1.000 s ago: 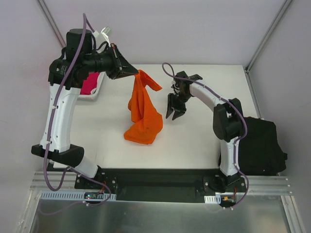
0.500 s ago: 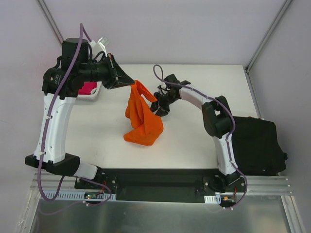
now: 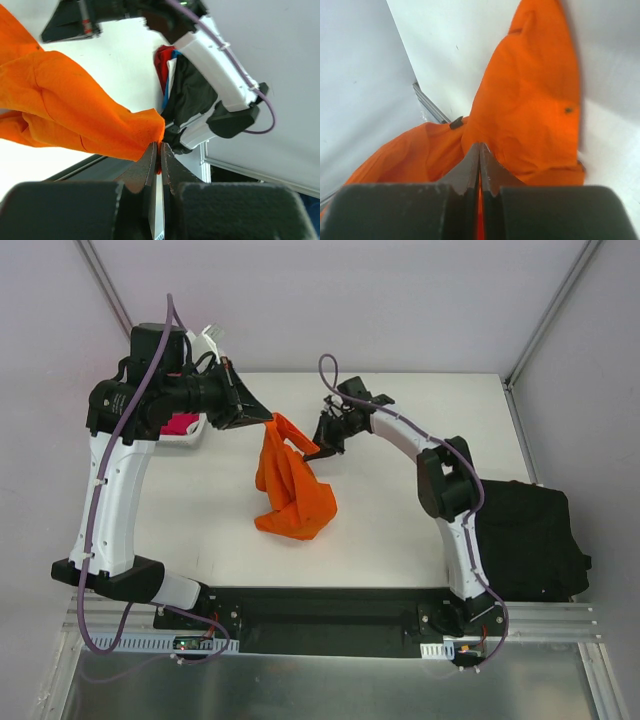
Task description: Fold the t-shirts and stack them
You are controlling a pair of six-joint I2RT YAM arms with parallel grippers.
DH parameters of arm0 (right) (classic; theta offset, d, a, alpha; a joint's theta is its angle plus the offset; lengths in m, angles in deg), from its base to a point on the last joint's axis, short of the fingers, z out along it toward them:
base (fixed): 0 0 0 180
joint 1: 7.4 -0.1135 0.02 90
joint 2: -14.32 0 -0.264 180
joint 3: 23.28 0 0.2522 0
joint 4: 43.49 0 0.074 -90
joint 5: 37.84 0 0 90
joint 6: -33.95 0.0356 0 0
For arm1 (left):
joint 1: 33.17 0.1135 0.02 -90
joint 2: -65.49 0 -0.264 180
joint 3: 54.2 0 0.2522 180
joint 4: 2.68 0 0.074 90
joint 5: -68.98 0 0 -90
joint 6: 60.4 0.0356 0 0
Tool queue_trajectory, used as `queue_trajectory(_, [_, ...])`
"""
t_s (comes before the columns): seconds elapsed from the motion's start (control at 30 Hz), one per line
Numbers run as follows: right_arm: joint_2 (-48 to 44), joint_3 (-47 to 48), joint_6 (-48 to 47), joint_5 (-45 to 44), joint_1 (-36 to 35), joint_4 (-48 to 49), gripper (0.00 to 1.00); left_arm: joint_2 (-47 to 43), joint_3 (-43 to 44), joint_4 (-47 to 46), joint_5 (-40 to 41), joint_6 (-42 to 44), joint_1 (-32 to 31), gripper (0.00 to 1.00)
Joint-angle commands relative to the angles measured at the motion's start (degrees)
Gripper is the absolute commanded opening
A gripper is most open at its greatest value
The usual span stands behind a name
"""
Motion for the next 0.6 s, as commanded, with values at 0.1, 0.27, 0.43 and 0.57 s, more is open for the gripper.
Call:
queue_trajectory(0.1, [-10.4,0.4,-5.4,2.9,8.2,-7.8,0.05,0.2,1.6,2.7,2.6,2.6,0.7,0.0])
queue_trajectory(0.27, [-15.9,-12.2,-11.8,-0.1,6.3,-11.7,0.37,1.1,1.5,2.7,2.6,3.2,0.8,0.0])
queue_trajectory(0.43, [-23.0,-21.7,-12.2,1.9,4.2,-9.2,0.48,2.2,1.7,2.7,2.1,3.1,0.8,0.0])
queue_trajectory(0.57, [-23.3,-23.6,-14.1,2.2,0.7,-9.5,0.5,3.1,3.0,2.7,2.2,2.6,0.8,0.0])
